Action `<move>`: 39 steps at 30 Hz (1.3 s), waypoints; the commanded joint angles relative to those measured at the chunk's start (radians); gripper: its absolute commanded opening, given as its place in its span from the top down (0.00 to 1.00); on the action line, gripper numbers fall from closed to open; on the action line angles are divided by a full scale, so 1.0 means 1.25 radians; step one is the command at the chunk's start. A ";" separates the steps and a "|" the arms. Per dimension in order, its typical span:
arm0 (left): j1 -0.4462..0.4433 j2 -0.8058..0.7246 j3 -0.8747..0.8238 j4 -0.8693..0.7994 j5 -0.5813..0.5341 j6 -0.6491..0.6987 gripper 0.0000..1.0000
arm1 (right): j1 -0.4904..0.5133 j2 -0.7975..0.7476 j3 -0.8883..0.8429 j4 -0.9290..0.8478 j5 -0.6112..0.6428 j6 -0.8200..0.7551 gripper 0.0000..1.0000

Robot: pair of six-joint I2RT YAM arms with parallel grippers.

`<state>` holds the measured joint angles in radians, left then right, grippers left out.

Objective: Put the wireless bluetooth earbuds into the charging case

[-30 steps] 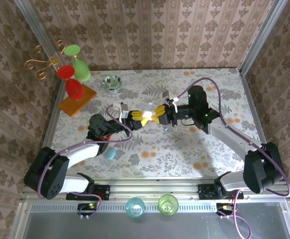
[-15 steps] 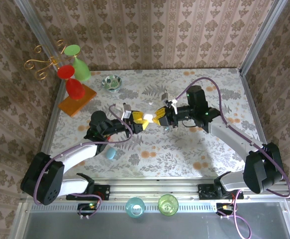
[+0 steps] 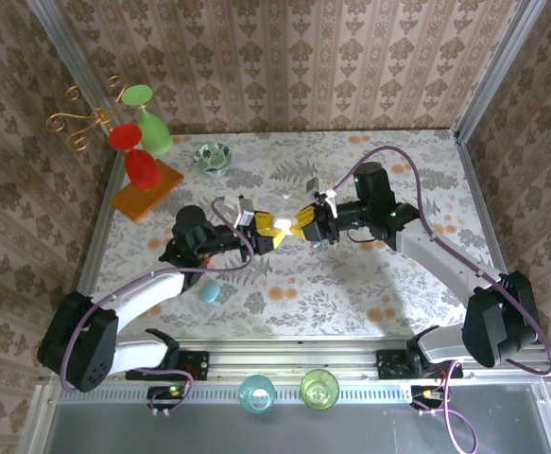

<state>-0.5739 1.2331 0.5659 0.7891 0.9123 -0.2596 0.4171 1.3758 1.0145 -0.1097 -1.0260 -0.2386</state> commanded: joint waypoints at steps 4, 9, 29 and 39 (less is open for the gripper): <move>-0.013 0.015 0.033 -0.007 0.028 0.029 0.68 | 0.003 0.008 0.034 -0.024 -0.038 -0.021 0.85; -0.017 0.025 0.042 -0.015 0.039 0.031 0.69 | 0.003 0.008 0.031 -0.029 -0.038 -0.025 0.85; -0.023 0.022 0.019 0.001 0.082 0.076 1.00 | -0.015 0.008 0.008 0.066 0.028 0.069 0.47; -0.023 0.014 -0.011 0.031 0.059 0.128 1.00 | -0.023 -0.003 -0.003 0.100 0.054 0.112 0.42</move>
<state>-0.5964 1.2678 0.5663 0.7719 0.9588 -0.1497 0.3927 1.3769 1.0183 -0.0086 -0.9947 -0.1246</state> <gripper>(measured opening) 0.202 0.572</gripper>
